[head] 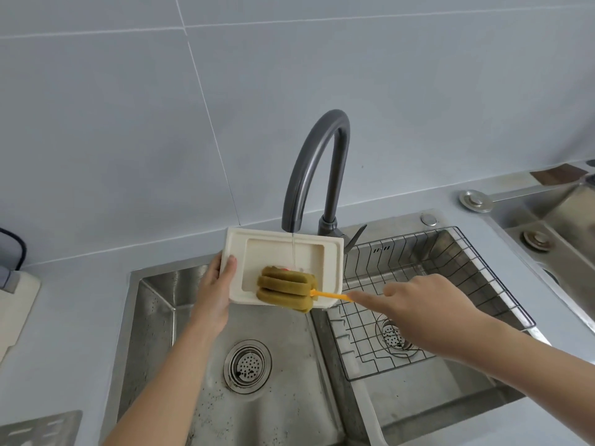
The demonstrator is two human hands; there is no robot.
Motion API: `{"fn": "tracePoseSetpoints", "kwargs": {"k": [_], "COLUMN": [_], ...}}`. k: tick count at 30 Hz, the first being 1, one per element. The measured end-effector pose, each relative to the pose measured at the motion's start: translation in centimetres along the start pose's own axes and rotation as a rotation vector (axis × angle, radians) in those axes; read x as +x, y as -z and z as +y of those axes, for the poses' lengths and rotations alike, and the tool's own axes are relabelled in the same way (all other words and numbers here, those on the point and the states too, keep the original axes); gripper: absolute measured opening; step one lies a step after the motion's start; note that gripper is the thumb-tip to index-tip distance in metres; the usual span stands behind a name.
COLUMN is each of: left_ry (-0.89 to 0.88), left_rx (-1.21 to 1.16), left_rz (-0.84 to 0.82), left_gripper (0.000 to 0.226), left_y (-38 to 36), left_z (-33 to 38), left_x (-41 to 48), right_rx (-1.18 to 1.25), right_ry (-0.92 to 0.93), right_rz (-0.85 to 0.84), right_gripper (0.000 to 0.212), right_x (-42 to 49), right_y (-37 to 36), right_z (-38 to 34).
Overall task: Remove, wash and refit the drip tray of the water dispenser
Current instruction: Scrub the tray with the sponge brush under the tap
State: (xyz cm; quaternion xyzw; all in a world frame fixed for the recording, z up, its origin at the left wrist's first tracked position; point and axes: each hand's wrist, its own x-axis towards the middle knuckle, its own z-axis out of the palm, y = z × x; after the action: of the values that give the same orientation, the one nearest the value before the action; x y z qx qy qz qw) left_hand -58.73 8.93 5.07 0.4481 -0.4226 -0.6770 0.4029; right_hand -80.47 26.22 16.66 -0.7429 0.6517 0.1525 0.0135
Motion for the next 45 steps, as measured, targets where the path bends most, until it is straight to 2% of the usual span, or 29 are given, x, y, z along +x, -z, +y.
{"fn": "tracePoseSetpoints", "kwargs": {"k": [3,7,14,18,24,26,28,29,33,38,42,45], "left_ry": [-0.012,-0.007,0.003,-0.030,-0.025,-0.011,0.006,0.023,0.099,0.141,0.160,0.162], "left_rx": [0.037,0.065,0.099,0.109,0.093,0.090,0.072,0.063,-0.011,-0.054,-0.101,-0.124], "left_rz": [0.028,0.097,0.088,0.100,0.157,0.158,0.156,0.156,0.205,0.230,0.233,0.216], "left_gripper": [0.018,0.026,0.013,0.014,0.038,0.033,0.021,0.020,0.039,0.046,0.040,0.032], "left_y": [1.3,3.1,3.2,3.1,3.2,3.3,3.2,3.2,3.1,3.3,2.8,2.4], "left_z": [0.4,0.5,0.4,0.2,-0.4,-0.7,-1.0,-1.1,-1.5,-1.6,-1.5,-1.3], "left_x": [-0.2,-0.6,-1.5,-1.9,-2.3,-2.3,-2.3,-2.3,-2.4,-2.4,-2.7,-2.8], "right_rx": [-0.024,0.003,0.047,0.074,0.172,0.202,0.251,0.295,0.542,0.915,0.926,0.896], "right_ry": [-0.034,-0.077,-0.145,-0.146,-0.128,-0.130,-0.144,-0.164,-0.262,-0.473,-0.638,-0.737], "right_rz": [0.001,-0.028,0.099,0.043,-0.060,-0.068,-0.088,-0.097,-0.111,-0.005,0.006,-0.083], "right_gripper": [0.075,0.074,0.073,0.069,0.070,0.064,0.049,0.042,0.023,0.029,0.022,0.016], "right_x": [-0.3,-0.7,0.2,0.7,0.0,-0.7,-1.4,-1.8,-4.3,-6.9,-6.2,-4.0], "right_y": [0.2,-1.1,-1.6,-2.0,-2.9,-2.6,-1.8,-1.4,-0.7,-2.7,-6.5,-10.2], "right_z": [0.4,1.6,1.0,-0.5,-1.7,-1.1,0.1,0.9,3.5,5.0,4.2,2.8]}}
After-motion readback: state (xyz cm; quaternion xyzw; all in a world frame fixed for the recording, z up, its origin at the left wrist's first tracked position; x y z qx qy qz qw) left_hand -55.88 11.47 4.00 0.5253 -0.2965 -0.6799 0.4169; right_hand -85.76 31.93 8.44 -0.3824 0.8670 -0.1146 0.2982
